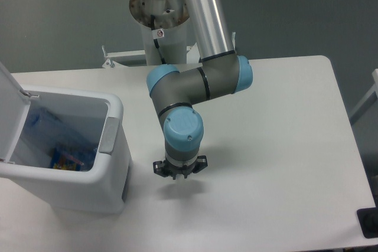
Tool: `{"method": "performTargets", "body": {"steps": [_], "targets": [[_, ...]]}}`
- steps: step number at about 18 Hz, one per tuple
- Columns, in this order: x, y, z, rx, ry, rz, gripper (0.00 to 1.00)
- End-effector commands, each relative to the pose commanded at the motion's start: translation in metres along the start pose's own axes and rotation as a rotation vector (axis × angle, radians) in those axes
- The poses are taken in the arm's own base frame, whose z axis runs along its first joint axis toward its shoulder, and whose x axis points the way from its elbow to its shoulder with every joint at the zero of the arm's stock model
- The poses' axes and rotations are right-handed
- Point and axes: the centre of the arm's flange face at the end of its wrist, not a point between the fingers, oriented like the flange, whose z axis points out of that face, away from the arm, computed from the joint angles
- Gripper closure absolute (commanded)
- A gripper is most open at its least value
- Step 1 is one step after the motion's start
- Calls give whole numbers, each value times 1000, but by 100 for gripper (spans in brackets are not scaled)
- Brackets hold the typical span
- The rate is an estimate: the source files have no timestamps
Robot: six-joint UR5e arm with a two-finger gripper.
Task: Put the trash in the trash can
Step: 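Move the gripper to the crumpled white paper and lower onto it, then close the gripper on the white paper and lift it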
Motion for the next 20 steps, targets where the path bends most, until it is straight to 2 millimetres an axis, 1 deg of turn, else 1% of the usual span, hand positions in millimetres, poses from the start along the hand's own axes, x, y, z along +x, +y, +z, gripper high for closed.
{"method": "performTargets", "body": {"steps": [4, 7, 10, 12, 14, 16, 18, 20], "targets": [[0, -1, -2, 3, 1, 0, 94], [0, -2, -7, 13, 2, 2, 100], [-1, -5, -12, 21, 5, 1, 100], [-3, -10, -19, 41, 8, -5, 100], [-8, -20, -31, 72, 26, -20, 100], [-20, -28, -44, 105, 49, -44, 100], [-29, -36, -60, 144, 73, -75, 100], [-37, -46, -79, 192, 97, -109, 100]]}}
